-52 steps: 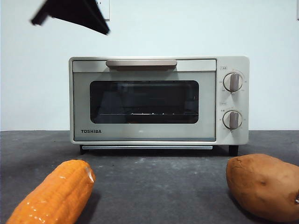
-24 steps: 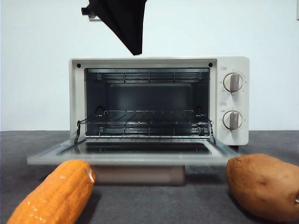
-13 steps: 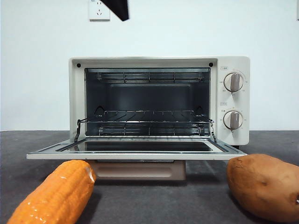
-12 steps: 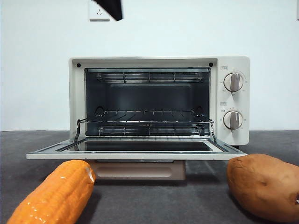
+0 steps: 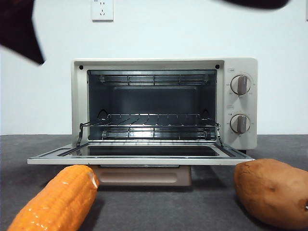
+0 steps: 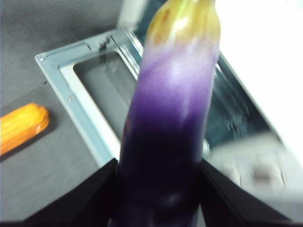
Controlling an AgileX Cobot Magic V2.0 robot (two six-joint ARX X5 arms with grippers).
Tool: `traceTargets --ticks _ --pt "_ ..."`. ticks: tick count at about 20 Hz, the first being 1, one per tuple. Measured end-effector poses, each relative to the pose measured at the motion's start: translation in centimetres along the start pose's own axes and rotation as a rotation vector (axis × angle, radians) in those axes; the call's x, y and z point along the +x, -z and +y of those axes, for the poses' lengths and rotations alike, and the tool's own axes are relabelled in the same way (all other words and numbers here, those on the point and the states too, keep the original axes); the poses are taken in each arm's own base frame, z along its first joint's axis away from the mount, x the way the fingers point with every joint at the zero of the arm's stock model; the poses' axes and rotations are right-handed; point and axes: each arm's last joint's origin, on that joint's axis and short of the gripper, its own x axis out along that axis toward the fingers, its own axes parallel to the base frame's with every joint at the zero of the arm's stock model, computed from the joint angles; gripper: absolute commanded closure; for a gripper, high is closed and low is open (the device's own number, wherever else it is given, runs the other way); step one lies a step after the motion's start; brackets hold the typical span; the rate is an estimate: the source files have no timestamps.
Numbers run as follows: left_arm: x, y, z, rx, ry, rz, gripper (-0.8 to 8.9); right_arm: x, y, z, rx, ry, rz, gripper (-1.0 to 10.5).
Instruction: Take the eggplant from the table,put the eggplant in the oven
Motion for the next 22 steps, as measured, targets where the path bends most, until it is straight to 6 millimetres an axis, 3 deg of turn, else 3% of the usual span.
traceTargets --ticks 2,7,14,17,22 --pt "0.5 1.8 1.0 -0.051 -0.034 -0.001 8.08 3.3 -1.2 0.8 -0.078 0.008 0.012 7.9" --pt "1.6 4.2 2.7 -0.142 -0.101 0.026 8.08 10.6 -3.2 1.7 -0.248 0.073 -0.017 7.9" --pt "1.7 4.3 2.8 -0.17 -0.103 0.022 8.08 18.4 -2.2 1.0 -0.422 0.302 0.148 7.9" --pt "1.7 4.3 2.8 -0.17 -0.103 0.02 8.08 20.8 -1.6 0.6 -0.452 0.346 0.189 7.9" --pt "1.7 4.3 2.8 -0.17 -0.102 0.018 8.08 23.0 -0.8 0.8 -0.485 0.371 0.244 7.1"
